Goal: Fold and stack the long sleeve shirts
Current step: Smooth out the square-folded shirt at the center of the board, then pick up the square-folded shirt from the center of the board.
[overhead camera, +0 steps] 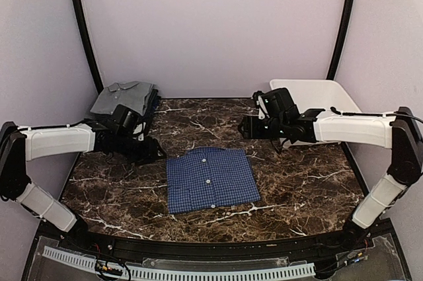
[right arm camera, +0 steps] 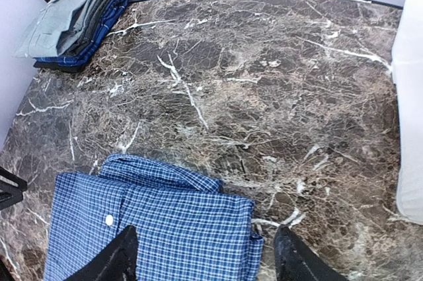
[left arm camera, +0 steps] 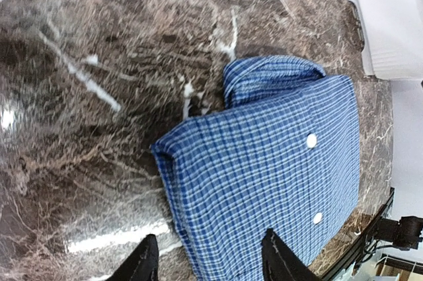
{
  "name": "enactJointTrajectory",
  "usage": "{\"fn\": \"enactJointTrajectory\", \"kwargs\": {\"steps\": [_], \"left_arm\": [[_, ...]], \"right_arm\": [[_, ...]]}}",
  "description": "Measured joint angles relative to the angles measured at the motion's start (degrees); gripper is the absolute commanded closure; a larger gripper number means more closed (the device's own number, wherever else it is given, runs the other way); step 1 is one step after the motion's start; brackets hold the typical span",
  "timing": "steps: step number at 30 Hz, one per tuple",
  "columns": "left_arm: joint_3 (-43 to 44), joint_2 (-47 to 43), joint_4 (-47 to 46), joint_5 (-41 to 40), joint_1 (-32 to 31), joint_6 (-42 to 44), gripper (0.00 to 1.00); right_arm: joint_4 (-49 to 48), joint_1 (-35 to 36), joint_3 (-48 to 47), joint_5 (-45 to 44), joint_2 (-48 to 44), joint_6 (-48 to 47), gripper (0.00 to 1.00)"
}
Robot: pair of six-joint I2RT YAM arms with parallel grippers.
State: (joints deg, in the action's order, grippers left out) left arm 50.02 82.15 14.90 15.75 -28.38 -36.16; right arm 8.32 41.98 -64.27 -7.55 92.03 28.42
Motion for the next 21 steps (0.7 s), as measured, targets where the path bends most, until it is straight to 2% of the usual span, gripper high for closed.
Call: {"fn": "enactJointTrajectory", "kwargs": {"steps": [3, 4, 15, 21], "left_arm": [[-3.5, -0.8, -0.2, 0.9, 0.0, -0.9, 0.43], [-4.6, -1.0, -0.3, 1.2, 0.0, -1.2, 0.42], [-11.5, -3.6, -5.8, 4.8, 0.0, -3.8, 0.39], [-13.2, -3.6, -7.6, 5.9, 0.0, -4.6, 0.38]], "right_arm": [[-1.6, 0.0, 3.8, -0.9, -3.6, -0.1, 0.05], [-2.0, 0.0, 4.9, -1.4, -4.8, -0.1, 0.02], [-2.2, -0.2, 10.4, -5.6, -12.7, 0.8, 0.01], [-4.0, -0.2, 16.4, -5.6, -16.3, 0.6, 0.02]]}}
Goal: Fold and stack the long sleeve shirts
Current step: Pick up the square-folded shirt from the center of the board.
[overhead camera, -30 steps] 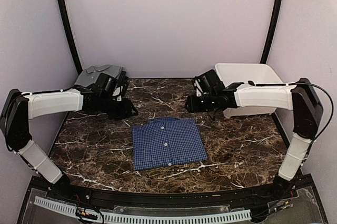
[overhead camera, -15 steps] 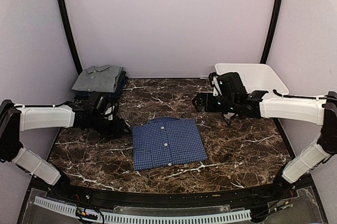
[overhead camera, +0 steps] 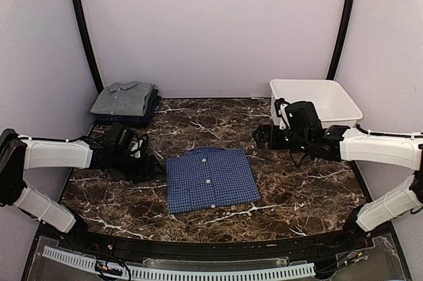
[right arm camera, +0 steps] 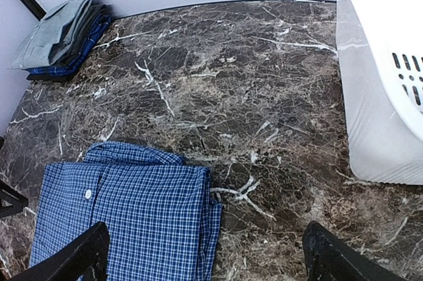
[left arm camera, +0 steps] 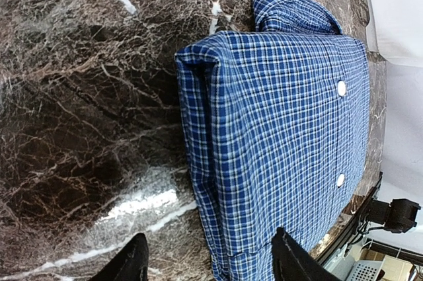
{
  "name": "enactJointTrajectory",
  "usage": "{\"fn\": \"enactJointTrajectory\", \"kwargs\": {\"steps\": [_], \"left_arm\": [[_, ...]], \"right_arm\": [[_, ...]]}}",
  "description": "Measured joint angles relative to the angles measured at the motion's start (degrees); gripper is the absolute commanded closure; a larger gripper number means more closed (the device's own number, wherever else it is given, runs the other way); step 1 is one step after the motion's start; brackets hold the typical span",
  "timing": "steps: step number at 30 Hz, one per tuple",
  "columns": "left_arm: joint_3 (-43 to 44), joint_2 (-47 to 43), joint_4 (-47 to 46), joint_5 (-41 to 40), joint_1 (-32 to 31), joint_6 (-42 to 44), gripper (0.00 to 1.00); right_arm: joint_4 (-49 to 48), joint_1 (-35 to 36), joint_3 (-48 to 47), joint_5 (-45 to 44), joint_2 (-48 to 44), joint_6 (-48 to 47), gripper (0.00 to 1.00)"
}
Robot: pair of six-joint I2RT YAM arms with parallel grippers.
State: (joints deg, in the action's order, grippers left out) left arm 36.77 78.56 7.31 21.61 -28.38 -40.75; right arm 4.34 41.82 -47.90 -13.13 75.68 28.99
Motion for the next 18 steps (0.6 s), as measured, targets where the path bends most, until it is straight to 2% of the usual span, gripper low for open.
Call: {"fn": "enactJointTrajectory", "kwargs": {"steps": [6, 11, 18], "left_arm": [[-2.1, 0.1, -2.5, 1.2, -0.2, -1.0, 0.38], [-2.4, 1.6, -3.8, 1.5, -2.8, -1.8, 0.38], [-2.4, 3.9, -3.8, -1.3, -5.0, -3.1, 0.42]], "right_arm": [[-0.7, 0.0, 1.3, 3.7, -0.2, -0.8, 0.06], [-0.6, 0.0, 1.3, 7.4, 2.0, -1.3, 0.09], [-0.4, 0.2, 1.3, 10.8, 4.6, -1.5, 0.17]]}}
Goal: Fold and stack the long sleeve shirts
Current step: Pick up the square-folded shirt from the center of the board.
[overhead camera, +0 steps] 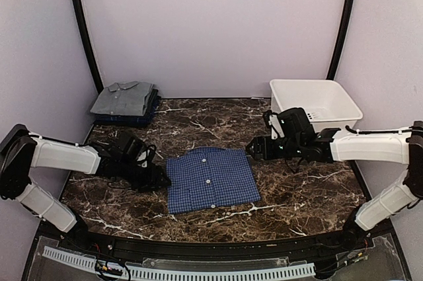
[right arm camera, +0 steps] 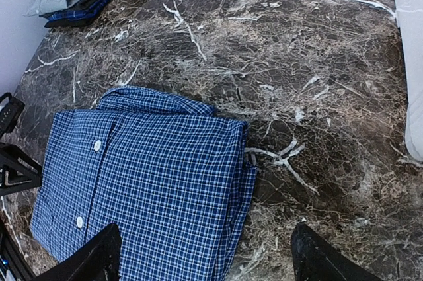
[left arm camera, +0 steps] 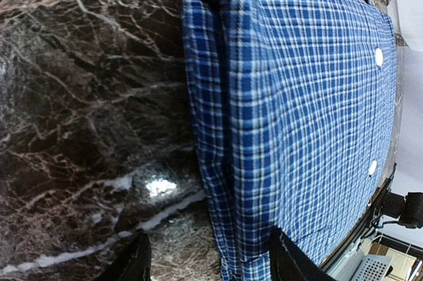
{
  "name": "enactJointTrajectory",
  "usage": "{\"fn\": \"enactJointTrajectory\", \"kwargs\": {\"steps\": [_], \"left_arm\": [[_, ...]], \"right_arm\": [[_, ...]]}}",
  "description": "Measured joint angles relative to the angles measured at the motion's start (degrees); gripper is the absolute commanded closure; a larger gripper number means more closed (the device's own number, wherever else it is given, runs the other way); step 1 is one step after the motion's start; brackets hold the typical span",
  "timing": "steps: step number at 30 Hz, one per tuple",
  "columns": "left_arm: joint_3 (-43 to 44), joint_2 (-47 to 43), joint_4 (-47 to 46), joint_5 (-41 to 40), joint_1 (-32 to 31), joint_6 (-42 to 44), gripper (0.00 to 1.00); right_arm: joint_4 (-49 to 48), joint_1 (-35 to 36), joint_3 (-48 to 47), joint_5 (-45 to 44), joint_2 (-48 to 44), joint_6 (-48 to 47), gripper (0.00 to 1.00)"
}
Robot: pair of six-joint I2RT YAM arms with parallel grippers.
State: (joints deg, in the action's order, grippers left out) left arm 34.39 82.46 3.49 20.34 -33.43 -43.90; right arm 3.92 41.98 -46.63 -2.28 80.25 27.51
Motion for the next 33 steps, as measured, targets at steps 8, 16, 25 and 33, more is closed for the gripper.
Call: {"fn": "enactJointTrajectory", "kwargs": {"steps": [8, 16, 25, 33], "left_arm": [[0.1, 0.6, -0.6, -1.7, -0.2, -1.4, 0.46], [3.3, 6.0, -3.1, 0.1, -3.6, -2.8, 0.64], [3.3, 8.0, -4.3, 0.2, -3.9, -6.4, 0.97], [5.2, 9.1, -3.0, 0.4, -3.9, -6.9, 1.0]], "right_arm": [[0.1, 1.4, -0.1, 1.3, 1.7, -0.1, 0.21], [1.4, 3.4, -0.3, 1.5, 4.3, 0.1, 0.24], [2.0, 4.1, -0.3, 1.5, 4.3, 0.7, 0.25], [2.1, 4.8, -0.3, 1.4, 4.7, 1.2, 0.25]]}}
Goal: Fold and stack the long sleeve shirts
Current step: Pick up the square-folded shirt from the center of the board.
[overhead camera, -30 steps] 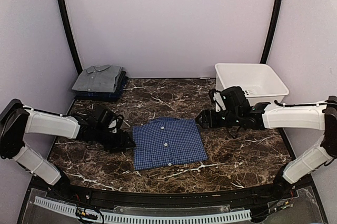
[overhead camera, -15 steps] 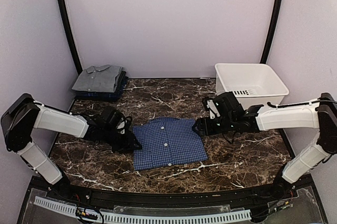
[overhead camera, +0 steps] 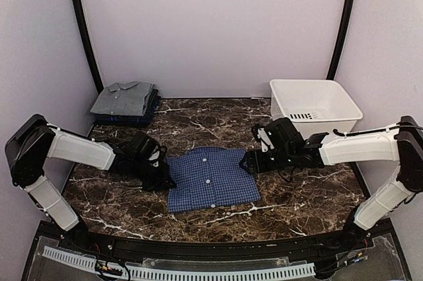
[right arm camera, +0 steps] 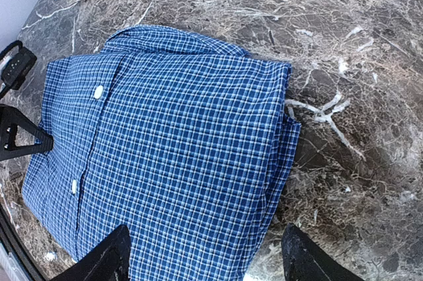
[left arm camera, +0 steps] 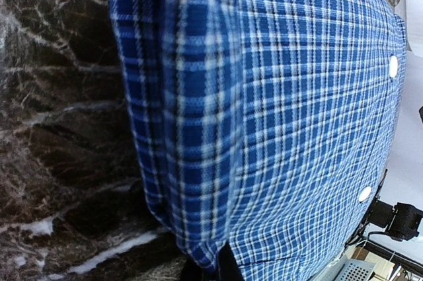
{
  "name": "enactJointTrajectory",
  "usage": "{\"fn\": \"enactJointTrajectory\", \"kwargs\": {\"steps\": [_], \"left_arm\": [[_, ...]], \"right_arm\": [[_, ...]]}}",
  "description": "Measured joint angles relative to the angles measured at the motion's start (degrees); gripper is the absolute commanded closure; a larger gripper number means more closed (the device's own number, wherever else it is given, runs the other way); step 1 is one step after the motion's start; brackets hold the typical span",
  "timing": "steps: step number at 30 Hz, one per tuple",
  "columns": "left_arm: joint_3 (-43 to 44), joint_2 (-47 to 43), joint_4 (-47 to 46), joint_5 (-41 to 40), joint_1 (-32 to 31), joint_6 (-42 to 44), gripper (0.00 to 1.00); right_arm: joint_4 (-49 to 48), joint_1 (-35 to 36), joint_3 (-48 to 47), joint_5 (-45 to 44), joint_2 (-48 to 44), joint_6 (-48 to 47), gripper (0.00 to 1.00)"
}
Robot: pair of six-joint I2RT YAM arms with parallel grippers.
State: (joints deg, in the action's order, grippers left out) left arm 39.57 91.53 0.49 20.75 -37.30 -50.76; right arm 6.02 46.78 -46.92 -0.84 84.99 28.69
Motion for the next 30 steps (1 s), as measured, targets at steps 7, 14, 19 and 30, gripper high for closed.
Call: {"fn": "enactJointTrajectory", "kwargs": {"steps": [7, 14, 19, 30], "left_arm": [[5.3, 0.0, 7.2, -0.3, 1.7, 4.9, 1.0], [10.4, -0.5, 16.5, 0.9, 6.1, 12.9, 1.0], [14.6, -1.2, 21.7, 1.4, 7.6, 17.7, 1.0], [16.5, -3.4, 28.3, 2.2, 9.3, 22.2, 1.0]], "right_arm": [[0.8, 1.0, -1.3, 0.0, 3.2, 0.5, 0.28], [1.6, 2.7, -5.2, 0.7, 8.9, 1.3, 0.42], [3.5, 3.8, -9.2, 0.8, 13.9, 3.0, 0.51], [8.4, 3.9, -12.6, -4.1, 18.6, 6.6, 0.74]]}}
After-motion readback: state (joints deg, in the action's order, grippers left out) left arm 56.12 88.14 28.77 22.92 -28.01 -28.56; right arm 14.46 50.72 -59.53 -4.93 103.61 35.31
